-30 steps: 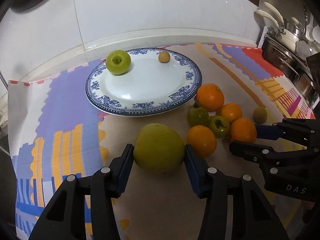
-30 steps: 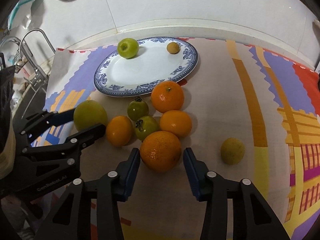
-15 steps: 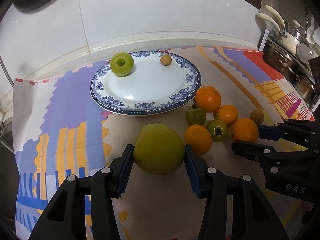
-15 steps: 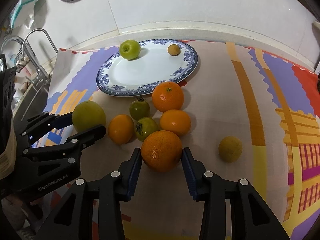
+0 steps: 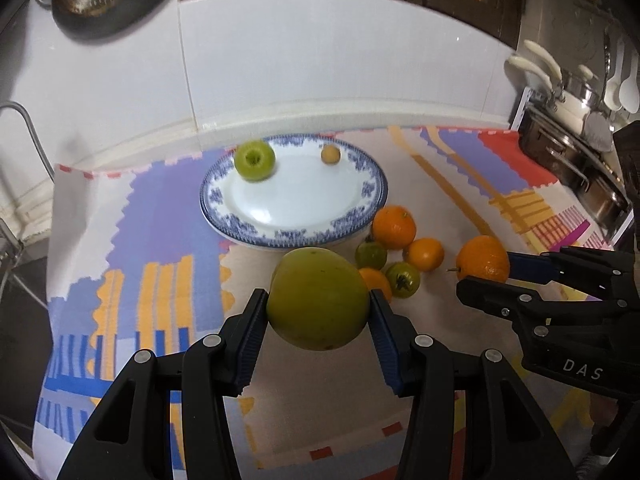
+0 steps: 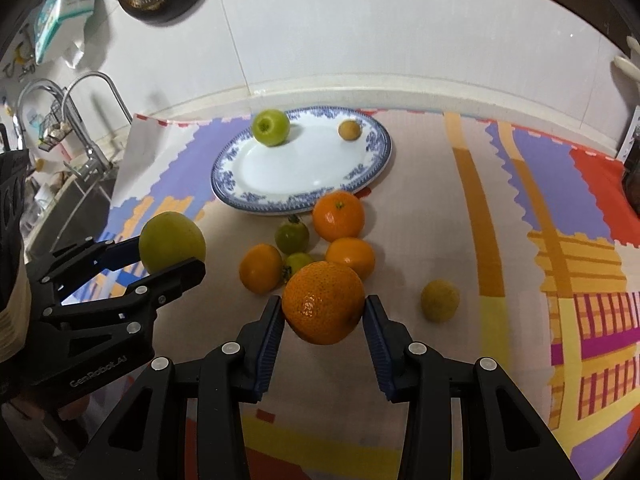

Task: Organize fruits
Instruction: 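Grasp the yellow pear with the left tool while the right tool grasps an orange, then carry the pear and orange over the plate and lower them onto it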

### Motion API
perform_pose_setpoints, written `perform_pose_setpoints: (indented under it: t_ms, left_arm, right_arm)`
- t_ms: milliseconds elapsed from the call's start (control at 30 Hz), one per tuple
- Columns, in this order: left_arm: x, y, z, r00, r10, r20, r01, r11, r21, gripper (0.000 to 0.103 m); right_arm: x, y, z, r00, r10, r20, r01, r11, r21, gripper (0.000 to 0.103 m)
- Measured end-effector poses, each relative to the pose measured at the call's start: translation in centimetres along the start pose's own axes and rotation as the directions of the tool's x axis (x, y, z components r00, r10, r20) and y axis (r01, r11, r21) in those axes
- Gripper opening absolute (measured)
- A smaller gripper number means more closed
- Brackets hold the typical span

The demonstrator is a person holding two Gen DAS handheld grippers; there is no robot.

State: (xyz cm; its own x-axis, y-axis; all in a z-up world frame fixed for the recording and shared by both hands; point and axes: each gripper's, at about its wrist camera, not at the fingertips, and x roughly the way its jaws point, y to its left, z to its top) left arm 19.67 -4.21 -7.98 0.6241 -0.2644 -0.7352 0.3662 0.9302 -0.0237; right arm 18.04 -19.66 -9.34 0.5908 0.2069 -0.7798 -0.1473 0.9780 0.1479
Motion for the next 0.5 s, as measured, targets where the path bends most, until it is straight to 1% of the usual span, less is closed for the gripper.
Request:
perform_pose_setpoints:
  t_ms: [233, 500]
  left_arm:
    - [-2.4, -0.2, 1.4, 0.996, 0.009, 0.087, -0.01, 1.0, 0.015, 0.05]
    - [-1.9, 0.4, 3.7, 0.992, 0.04, 0.12, -0.044, 0.999, 0.026, 0.05]
  right_arm:
    - [-2.4, 0.7, 1.2, 0.997, 0.027, 0.071, -0.025, 0.999, -0.027, 0.041]
    - [-2.9, 0.9, 4.1, 0.99, 0.028, 0.14, -0.019, 0.998, -0.06, 0.041]
